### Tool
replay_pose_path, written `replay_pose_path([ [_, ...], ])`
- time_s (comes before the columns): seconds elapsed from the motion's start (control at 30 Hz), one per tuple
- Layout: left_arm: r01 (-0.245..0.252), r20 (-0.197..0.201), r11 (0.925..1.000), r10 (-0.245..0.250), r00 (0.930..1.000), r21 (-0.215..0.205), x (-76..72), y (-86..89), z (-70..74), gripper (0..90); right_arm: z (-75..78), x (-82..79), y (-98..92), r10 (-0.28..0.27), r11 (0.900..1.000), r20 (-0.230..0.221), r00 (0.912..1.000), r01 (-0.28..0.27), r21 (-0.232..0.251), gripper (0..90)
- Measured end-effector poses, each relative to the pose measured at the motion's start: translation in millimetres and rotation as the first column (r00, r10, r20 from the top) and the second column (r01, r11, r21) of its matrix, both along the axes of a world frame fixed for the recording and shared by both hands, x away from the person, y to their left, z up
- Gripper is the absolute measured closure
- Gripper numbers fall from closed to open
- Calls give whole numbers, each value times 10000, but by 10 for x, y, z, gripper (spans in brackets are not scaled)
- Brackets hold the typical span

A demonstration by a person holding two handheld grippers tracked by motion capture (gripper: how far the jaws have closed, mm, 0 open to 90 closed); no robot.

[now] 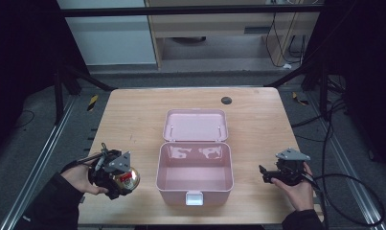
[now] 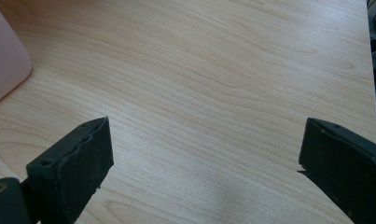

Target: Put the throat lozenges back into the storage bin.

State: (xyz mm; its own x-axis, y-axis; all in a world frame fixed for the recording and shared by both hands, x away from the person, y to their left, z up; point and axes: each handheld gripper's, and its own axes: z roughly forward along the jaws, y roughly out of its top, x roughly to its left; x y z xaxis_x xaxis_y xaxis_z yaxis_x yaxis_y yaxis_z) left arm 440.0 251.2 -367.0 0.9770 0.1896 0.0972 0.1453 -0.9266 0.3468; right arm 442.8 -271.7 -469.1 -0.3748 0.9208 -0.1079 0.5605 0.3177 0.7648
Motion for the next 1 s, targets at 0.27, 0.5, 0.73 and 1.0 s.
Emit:
replay_pose_path([
  [0.27, 131, 298, 9998, -127, 9995, -156, -3, -93, 299, 195, -4, 2, 3, 24, 10000, -42, 10000, -24, -45, 32],
  [0.5, 176, 414, 9997, -169, 9990, -168, 23, -162, 418, 195, -9, 4, 7, 53, 10000, -74, 10000, -54, -82, 32],
  [0.73, 237, 455, 9994, -225, 9987, -267, 48, -253, 496, 195, -13, 3, 10, 60, 10000, -110, 9999, -60, -42, 32],
  [1.0, 544, 606, 9982, -528, 9968, -241, 91, -376, 612, 195, -25, 7, -9, 36, 10000, -116, 9999, -36, 6, 34],
])
